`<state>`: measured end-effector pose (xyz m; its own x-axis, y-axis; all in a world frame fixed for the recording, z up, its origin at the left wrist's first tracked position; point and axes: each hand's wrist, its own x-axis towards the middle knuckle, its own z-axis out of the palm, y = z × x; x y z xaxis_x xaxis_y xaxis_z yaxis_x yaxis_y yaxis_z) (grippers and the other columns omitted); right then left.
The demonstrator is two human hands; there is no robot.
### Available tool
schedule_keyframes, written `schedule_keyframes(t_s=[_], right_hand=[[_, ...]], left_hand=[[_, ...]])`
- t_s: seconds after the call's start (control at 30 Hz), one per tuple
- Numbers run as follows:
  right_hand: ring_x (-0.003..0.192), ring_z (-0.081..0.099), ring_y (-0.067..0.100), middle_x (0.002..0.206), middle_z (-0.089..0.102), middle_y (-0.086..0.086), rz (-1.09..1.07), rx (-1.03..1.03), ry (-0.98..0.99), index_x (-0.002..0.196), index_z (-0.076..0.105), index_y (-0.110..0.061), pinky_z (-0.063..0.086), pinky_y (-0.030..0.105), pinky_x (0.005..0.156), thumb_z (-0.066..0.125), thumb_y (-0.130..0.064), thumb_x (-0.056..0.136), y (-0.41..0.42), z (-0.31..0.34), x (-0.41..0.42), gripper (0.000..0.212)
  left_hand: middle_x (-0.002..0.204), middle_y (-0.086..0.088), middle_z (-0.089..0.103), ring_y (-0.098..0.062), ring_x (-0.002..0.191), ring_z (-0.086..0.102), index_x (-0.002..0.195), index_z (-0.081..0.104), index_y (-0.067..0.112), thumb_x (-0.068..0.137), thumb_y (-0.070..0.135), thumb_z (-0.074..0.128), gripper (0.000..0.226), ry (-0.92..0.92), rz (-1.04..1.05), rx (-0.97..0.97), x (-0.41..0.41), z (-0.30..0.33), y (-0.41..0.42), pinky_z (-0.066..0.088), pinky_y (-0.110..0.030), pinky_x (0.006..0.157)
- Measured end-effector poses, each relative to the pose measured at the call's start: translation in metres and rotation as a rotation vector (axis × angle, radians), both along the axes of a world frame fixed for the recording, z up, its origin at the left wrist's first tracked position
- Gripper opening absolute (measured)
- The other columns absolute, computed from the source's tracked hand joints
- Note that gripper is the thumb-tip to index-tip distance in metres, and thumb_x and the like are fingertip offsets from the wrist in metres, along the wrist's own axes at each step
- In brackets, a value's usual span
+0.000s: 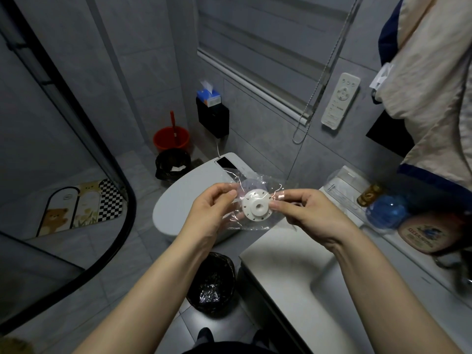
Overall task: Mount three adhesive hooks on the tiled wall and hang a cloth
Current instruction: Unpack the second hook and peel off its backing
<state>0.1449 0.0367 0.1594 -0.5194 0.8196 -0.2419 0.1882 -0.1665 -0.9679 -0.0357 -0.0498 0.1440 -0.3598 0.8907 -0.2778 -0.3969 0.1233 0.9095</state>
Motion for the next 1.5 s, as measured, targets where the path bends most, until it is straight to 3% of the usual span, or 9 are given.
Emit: schedule_keyframes(t_s=[0.1, 0.27, 0.63, 0.8, 0.9, 1.0, 1.17, 1.37, 1.5], right_hand=[[0.047, 0.042, 0.001, 0.081, 0.065, 0.009, 0.011, -0.009, -0.004, 0.102, 0.074, 0.0, 0.034, 0.013, 0.047, 0.076, -0.012, 0.081, -0.001, -0.001, -0.001, 0.024], [0.046, 0.043, 0.0, 0.055, 0.06, -0.013, -0.05, -0.008, -0.035, 0.099, 0.075, -0.004, 0.034, 0.014, 0.05, 0.077, -0.011, 0.081, 0.0, -0.001, 0.005, 0.019], [0.059, 0.042, 0.008, 0.07, 0.064, -0.002, -0.351, -0.003, -0.108, 0.091, 0.077, -0.013, 0.037, 0.02, 0.057, 0.077, -0.012, 0.082, 0.009, -0.019, 0.062, 0.009], [0.058, 0.042, 0.007, 0.075, 0.067, 0.0, -0.55, -0.048, -0.116, 0.093, 0.077, -0.012, 0.037, 0.019, 0.057, 0.079, -0.014, 0.08, 0.004, -0.043, 0.105, 0.014], [0.051, 0.043, 0.003, 0.071, 0.064, -0.002, -0.628, -0.098, -0.13, 0.095, 0.076, -0.011, 0.037, 0.017, 0.055, 0.078, -0.013, 0.08, -0.004, -0.057, 0.123, 0.015], [0.048, 0.038, 0.004, 0.069, 0.057, 0.002, -0.65, -0.156, -0.147, 0.093, 0.076, -0.011, 0.034, 0.014, 0.049, 0.077, -0.013, 0.081, -0.016, -0.069, 0.138, 0.012], [0.046, 0.037, 0.002, 0.066, 0.055, 0.0, -0.677, -0.199, -0.19, 0.097, 0.076, -0.008, 0.034, 0.01, 0.044, 0.076, -0.013, 0.083, -0.032, -0.083, 0.154, 0.015], [0.046, 0.037, 0.002, 0.06, 0.056, -0.006, -0.694, -0.211, -0.187, 0.097, 0.076, -0.009, 0.034, 0.009, 0.045, 0.075, -0.013, 0.083, -0.032, -0.086, 0.158, 0.014], [0.051, 0.038, 0.005, 0.062, 0.059, -0.005, -0.665, -0.226, -0.177, 0.098, 0.076, -0.009, 0.034, 0.01, 0.045, 0.076, -0.013, 0.083, -0.025, -0.088, 0.151, 0.016]], left_hand=[[0.094, -0.003, 0.074, -0.018, 0.084, 0.069, 0.092, 0.068, 0.013, 0.098, 0.005, 0.055, 0.016, -0.004, -0.006, -0.016, 0.001, -0.001, -0.001, 0.061, -0.033, 0.075], [0.093, -0.007, 0.074, -0.021, 0.086, 0.071, 0.099, 0.067, 0.009, 0.099, 0.007, 0.054, 0.013, -0.028, 0.015, -0.027, 0.002, -0.002, -0.002, 0.059, -0.043, 0.084], [0.1, -0.009, 0.074, -0.025, 0.093, 0.072, 0.106, 0.064, 0.006, 0.098, 0.007, 0.056, 0.012, -0.1, 0.06, -0.131, 0.006, -0.028, 0.022, 0.056, -0.039, 0.085], [0.085, -0.007, 0.073, -0.017, 0.069, 0.066, 0.096, 0.063, 0.006, 0.098, 0.002, 0.053, 0.011, -0.072, 0.011, -0.266, 0.024, -0.07, 0.044, 0.056, -0.025, 0.054], [0.064, -0.001, 0.069, -0.014, 0.057, 0.061, 0.079, 0.064, 0.009, 0.097, 0.002, 0.052, 0.023, -0.123, -0.054, -0.403, 0.038, -0.108, 0.055, 0.055, -0.03, 0.061], [0.067, -0.002, 0.07, -0.015, 0.054, 0.063, 0.082, 0.067, 0.01, 0.096, 0.004, 0.049, 0.023, -0.222, -0.133, -0.544, 0.055, -0.141, 0.065, 0.054, -0.038, 0.07], [0.066, -0.002, 0.07, -0.017, 0.054, 0.06, 0.089, 0.059, 0.011, 0.102, 0.011, 0.047, 0.018, -0.315, -0.154, -0.678, 0.093, -0.172, 0.074, 0.053, -0.031, 0.056], [0.068, -0.01, 0.054, -0.02, 0.057, 0.047, 0.068, 0.056, 0.008, 0.072, 0.004, 0.064, 0.01, -0.105, -0.294, -0.662, 0.103, -0.168, 0.076, 0.032, -0.025, 0.048], [0.068, -0.008, 0.048, -0.017, 0.054, 0.042, 0.082, 0.054, 0.008, 0.096, 0.008, 0.056, 0.014, -0.037, -0.286, -0.69, 0.096, -0.171, 0.08, 0.028, -0.025, 0.048]])
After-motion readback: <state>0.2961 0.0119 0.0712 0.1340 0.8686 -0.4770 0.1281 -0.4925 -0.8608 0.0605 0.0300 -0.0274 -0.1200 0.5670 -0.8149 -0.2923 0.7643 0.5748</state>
